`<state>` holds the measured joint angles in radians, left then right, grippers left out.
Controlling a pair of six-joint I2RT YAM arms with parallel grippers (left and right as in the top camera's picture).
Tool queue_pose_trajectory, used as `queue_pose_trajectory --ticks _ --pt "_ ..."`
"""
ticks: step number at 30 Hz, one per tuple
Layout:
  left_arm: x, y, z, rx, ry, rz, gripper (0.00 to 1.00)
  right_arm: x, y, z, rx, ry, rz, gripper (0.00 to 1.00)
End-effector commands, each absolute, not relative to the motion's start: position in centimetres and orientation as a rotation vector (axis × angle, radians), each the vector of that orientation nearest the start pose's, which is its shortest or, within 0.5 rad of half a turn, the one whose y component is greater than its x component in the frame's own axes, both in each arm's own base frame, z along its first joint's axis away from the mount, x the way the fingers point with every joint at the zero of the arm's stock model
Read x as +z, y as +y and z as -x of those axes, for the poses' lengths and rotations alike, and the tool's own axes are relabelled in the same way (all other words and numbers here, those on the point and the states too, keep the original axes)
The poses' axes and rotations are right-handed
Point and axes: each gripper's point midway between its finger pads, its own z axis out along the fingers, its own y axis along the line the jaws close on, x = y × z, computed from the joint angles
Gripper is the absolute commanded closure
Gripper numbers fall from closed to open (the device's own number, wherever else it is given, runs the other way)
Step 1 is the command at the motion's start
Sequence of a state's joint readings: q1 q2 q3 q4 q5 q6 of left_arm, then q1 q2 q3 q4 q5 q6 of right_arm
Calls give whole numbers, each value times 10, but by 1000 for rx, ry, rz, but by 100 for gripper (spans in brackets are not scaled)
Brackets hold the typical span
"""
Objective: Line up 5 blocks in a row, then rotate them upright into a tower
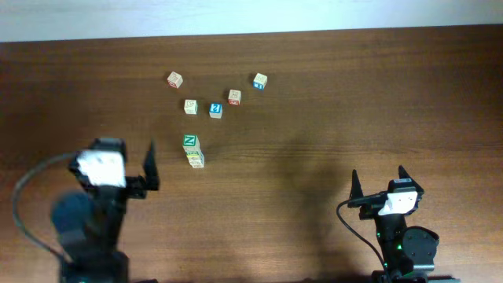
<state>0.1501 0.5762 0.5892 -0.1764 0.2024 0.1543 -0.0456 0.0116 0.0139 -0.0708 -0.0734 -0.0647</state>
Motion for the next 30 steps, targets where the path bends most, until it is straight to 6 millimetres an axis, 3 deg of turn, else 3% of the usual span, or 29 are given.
queue_pose_trajectory --ticks 1,8,11,30 --pt "250 -6 -266 175 1559 -317 0 158 1 -246 -27 1638 78 2" --pt "190 10 -249 269 1509 -208 1 158 1 -246 -27 1638 79 2" --pt "155 11 -246 260 1646 -214 1 158 1 -246 -27 1638 79 2" --pt "156 11 -246 263 1645 -211 1 158 1 -246 -27 1638 78 2"
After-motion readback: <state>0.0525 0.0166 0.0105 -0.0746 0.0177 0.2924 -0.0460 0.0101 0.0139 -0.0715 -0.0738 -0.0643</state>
